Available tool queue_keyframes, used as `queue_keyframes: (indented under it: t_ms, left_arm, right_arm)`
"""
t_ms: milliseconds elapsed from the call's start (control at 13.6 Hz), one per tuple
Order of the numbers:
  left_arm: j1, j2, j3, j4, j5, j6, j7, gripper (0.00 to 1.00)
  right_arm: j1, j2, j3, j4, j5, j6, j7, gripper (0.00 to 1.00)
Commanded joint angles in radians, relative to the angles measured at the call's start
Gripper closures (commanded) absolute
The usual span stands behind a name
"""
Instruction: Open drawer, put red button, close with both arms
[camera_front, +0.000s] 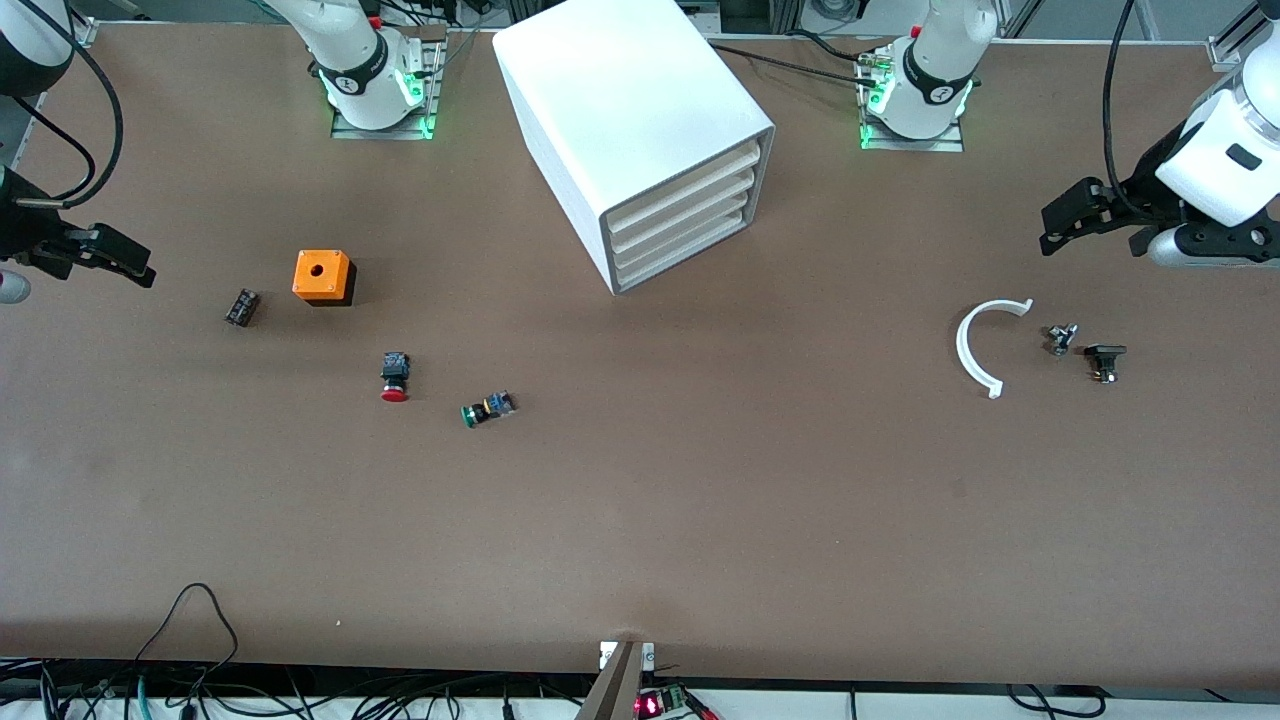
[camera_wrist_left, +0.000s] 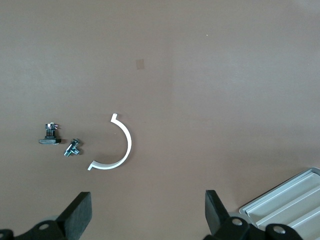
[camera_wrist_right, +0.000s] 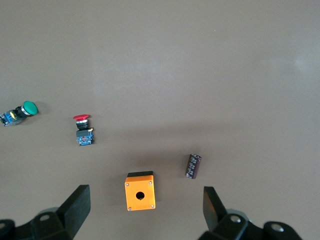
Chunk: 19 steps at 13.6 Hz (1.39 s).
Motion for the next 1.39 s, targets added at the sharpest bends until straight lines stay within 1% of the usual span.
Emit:
queue_keyframes:
  t_ms: [0, 73, 586, 733, 880, 1026, 1099, 1319]
  left_arm:
    - [0.006, 0.006, -0.004, 0.019, -0.011, -0.023, 0.026, 0.00]
    - [0.004, 0.015, -0.004, 0.037, -0.011, -0.023, 0.020, 0.00]
    - [0.007, 0.020, 0.003, 0.037, -0.018, -0.024, 0.018, 0.00]
    - [0.012, 0.023, 0.003, 0.037, -0.018, -0.023, 0.015, 0.00]
    - [0.013, 0.058, 0.000, 0.034, -0.011, -0.023, 0.018, 0.00]
    - [0.018, 0.078, 0.005, 0.034, -0.026, -0.023, 0.029, 0.00]
    - [0.023, 0.104, -0.004, 0.031, -0.020, -0.023, 0.017, 0.00]
    - [0.029, 0.115, -0.004, 0.040, -0.075, -0.057, 0.018, 0.00]
  right_arm:
    - [0.009, -0.017, -0.006, -0.016, 0.017, -0.001, -0.009, 0.00]
    - [0.009, -0.017, -0.006, -0.016, 0.017, -0.002, -0.016, 0.00]
    - [0.012, -0.016, -0.002, -0.008, 0.016, -0.004, -0.015, 0.00]
    - [0.013, -0.011, -0.002, 0.010, 0.017, -0.010, -0.019, 0.00]
    - [0.013, -0.009, -0.002, 0.010, 0.017, -0.012, -0.015, 0.00]
    - [0.013, -0.011, -0.002, 0.013, 0.017, -0.062, -0.012, 0.00]
    - [0.015, -0.011, -0.002, 0.016, 0.017, -0.073, -0.001, 0.00]
    - [0.015, 0.007, -0.002, 0.012, 0.017, -0.065, 0.001, 0.00]
